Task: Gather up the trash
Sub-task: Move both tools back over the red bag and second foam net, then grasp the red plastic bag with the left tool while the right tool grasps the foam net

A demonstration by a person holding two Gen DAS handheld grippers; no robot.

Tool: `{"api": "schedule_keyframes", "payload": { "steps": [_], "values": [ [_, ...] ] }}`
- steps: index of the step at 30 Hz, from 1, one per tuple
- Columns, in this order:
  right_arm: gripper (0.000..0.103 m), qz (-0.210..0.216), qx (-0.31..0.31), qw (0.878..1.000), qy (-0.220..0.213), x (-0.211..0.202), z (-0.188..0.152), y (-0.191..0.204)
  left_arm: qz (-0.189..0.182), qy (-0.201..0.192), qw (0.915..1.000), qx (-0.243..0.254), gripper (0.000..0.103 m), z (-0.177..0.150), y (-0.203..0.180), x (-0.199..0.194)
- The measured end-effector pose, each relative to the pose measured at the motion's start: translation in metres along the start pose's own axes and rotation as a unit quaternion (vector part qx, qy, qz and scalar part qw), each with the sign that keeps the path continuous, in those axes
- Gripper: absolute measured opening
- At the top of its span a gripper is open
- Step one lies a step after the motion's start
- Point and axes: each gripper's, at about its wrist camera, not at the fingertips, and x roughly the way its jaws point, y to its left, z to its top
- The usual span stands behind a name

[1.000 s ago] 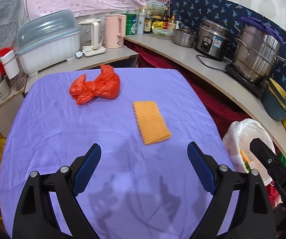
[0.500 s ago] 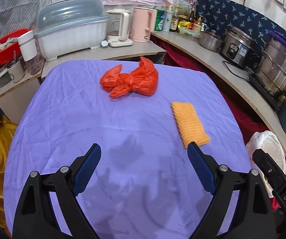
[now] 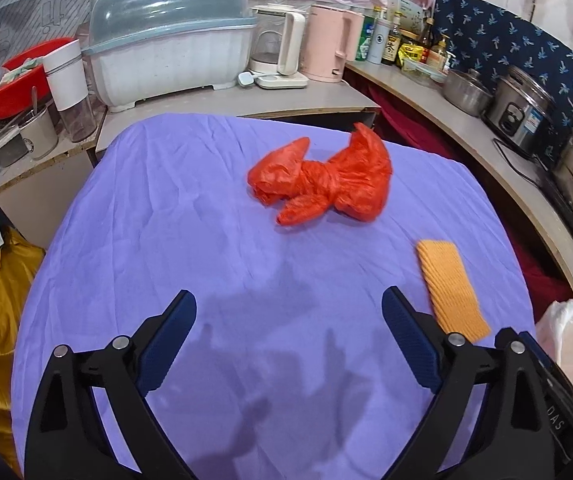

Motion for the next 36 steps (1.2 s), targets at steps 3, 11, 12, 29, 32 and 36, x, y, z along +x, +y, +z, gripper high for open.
{"api": "schedule_keyframes", "payload": {
  "steps": [3,11,12,29,32,36],
  "values": [
    [0.069,-0.004,0.003,1.0,0.007,0.019,0.005,-0.001,0.004,-0.001,1.0,0.003,0.092,0.016,0.006,0.019],
    [0.069,-0.008,0.012,1.0,0.021,0.058,0.017,-0.01,0.003,-0.003,1.0,0.005,0.092,0.062,0.023,0.073],
    [0.069,-0.007,0.011,1.0,0.023,0.062,0.018,-0.01,0.003,-0.003,1.0,0.002,0.092,0.067,0.024,0.079],
    [0.028,-0.013,-0.007,0.999,0.034,0.086,0.014,-0.008,-0.028,0.019,0.9994,-0.003,0.038,0.089,0.014,0.128],
    [0.019,-0.005,-0.004,0.999,0.041,0.082,0.011,-0.011,-0.032,0.018,0.9993,0.007,0.023,0.081,0.006,0.118],
    [0.013,0.001,-0.002,0.999,0.043,0.069,0.007,-0.011,-0.034,0.014,0.9992,0.014,0.018,0.07,-0.003,0.098]
  ]
}}
